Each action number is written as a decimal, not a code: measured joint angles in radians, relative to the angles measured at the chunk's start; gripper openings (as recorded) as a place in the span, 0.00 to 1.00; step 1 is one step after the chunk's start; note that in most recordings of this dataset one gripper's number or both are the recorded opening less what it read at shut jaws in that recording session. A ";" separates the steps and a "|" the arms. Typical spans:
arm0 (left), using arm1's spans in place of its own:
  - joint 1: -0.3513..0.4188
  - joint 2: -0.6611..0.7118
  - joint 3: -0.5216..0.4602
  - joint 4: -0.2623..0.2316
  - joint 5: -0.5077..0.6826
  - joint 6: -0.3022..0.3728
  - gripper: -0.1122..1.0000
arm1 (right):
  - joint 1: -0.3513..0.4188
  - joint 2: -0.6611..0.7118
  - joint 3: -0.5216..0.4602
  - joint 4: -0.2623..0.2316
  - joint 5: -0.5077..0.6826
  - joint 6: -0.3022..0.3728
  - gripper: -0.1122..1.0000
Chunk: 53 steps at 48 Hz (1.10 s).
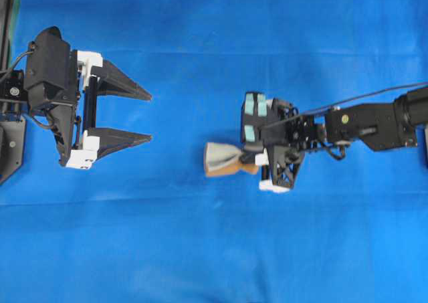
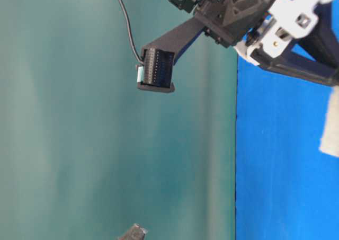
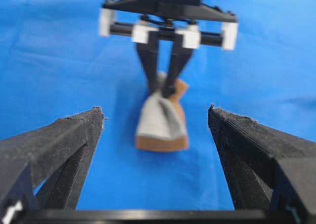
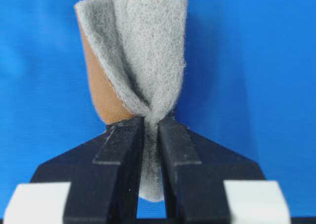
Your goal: Hand over the sponge with the left arm and wipe it with the right arm.
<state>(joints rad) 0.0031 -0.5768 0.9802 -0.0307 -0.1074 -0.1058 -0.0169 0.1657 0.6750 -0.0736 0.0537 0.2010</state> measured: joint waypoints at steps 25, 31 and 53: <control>0.000 0.000 -0.002 0.000 0.000 0.000 0.85 | -0.060 0.000 0.012 -0.043 -0.029 0.000 0.25; 0.000 0.000 0.000 -0.002 0.000 -0.002 0.85 | -0.060 -0.002 0.012 -0.043 -0.031 0.005 0.25; 0.000 0.000 0.000 0.000 0.000 -0.002 0.85 | -0.080 -0.021 0.015 -0.038 -0.029 0.009 0.48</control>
<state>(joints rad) 0.0031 -0.5768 0.9802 -0.0307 -0.1074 -0.1074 -0.0966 0.1442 0.6903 -0.1120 0.0245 0.2102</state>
